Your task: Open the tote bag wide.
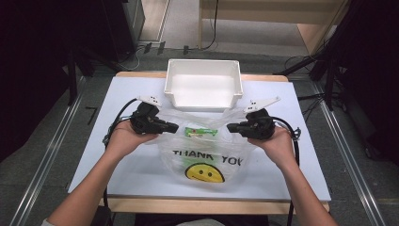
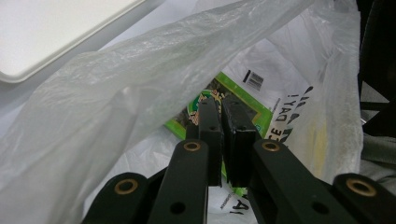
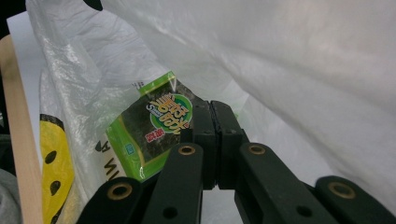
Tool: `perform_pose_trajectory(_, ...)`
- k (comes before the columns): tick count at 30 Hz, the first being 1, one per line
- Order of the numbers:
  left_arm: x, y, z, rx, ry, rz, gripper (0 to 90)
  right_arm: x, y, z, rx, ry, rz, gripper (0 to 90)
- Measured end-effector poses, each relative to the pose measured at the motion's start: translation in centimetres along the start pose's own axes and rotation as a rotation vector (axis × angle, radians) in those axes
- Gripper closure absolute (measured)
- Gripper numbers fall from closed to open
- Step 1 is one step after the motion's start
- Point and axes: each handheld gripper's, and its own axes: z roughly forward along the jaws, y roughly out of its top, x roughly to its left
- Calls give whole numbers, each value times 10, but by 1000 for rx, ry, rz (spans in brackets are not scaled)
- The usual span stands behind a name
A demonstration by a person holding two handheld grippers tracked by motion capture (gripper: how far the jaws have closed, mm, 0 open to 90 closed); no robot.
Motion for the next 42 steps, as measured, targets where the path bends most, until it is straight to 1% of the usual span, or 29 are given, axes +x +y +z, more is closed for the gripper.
perform_pose_trajectory(4, 0, -4, 4, 2, 2, -9, 883, 0, -7, 5, -1, -7, 8, 900)
perform_pose_trajectory(6, 0, -6, 5, 0, 3, -10, 883, 1, -12, 8, -3, -8, 20, 900)
perform_pose_trajectory(9, 0, -9, 8, -4, 2, -16, 883, 1, -15, 10, -9, -12, 21, 900)
perform_pose_trajectory(16, 1, -15, 14, -11, 10, -27, 880, 1, -25, 16, -5, -24, 46, 900)
perform_pose_trajectory(17, 1, -16, 15, -10, 13, -31, 879, 1, -27, 17, -9, -26, 40, 900)
perform_pose_trajectory(19, 2, -19, 18, -3, 15, -35, 880, 1, -30, 19, -10, -27, 59, 900)
perform_pose_trajectory(22, 2, -22, 22, 3, 17, -41, 880, 0, -33, 22, -12, -29, 61, 900)
perform_pose_trajectory(23, 2, -23, 23, 3, 14, -42, 880, 0, -35, 23, -9, -29, 70, 900)
perform_pose_trajectory(25, 3, -25, 25, 1, 15, -51, 880, 0, -36, 24, -7, -33, 62, 900)
perform_pose_trajectory(27, 3, -26, 26, 8, 14, -54, 880, 1, -37, 26, -5, -35, 73, 900)
perform_pose_trajectory(33, 5, -33, 32, 22, 38, -65, 878, 2, -41, 31, -2, -44, 79, 900)
perform_pose_trajectory(37, 9, -40, 36, 34, 53, -89, 878, 1, -45, 35, 12, -62, 89, 900)
perform_pose_trajectory(38, 11, -42, 37, 30, 55, -99, 879, 1, -46, 36, 12, -68, 85, 900)
perform_pose_trajectory(42, 16, -50, 37, 24, 65, -128, 880, -2, -52, 37, 13, -82, 103, 900)
